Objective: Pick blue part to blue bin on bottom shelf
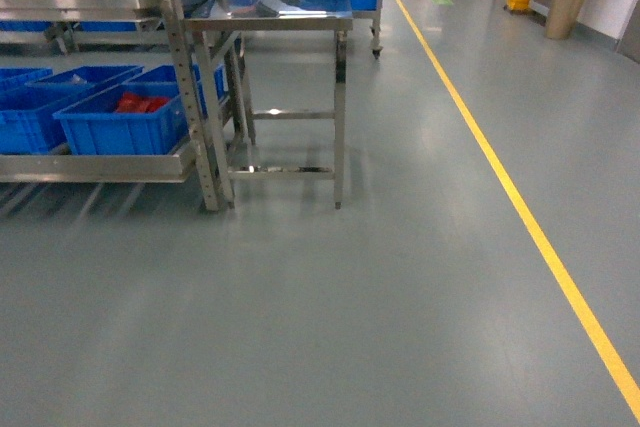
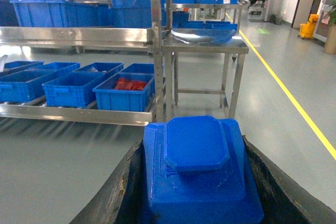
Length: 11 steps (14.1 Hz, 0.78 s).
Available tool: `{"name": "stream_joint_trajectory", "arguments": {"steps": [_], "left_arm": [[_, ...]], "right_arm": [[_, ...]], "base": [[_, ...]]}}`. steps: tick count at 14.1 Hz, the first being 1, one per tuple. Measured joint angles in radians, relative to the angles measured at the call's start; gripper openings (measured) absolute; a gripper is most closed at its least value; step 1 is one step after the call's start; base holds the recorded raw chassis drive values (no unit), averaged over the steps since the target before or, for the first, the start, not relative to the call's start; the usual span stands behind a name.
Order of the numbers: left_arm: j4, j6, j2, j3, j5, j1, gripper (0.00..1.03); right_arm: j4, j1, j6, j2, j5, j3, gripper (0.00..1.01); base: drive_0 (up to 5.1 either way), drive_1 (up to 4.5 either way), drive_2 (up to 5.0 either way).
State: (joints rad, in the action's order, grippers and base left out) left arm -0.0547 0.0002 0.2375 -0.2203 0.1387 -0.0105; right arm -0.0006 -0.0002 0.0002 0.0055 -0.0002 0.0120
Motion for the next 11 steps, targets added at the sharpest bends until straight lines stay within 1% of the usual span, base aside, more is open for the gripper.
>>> {"name": "stream_joint_trajectory", "arguments": {"steps": [11], "left_arm": [[-0.002,0.0,0.0,0.0,-0.001,0.0,0.44]], "right_arm": [[-0.004,0.0,0.0,0.0,0.0,0.0,0.98]], "base": [[0.0,4.17,-4.2]]}}
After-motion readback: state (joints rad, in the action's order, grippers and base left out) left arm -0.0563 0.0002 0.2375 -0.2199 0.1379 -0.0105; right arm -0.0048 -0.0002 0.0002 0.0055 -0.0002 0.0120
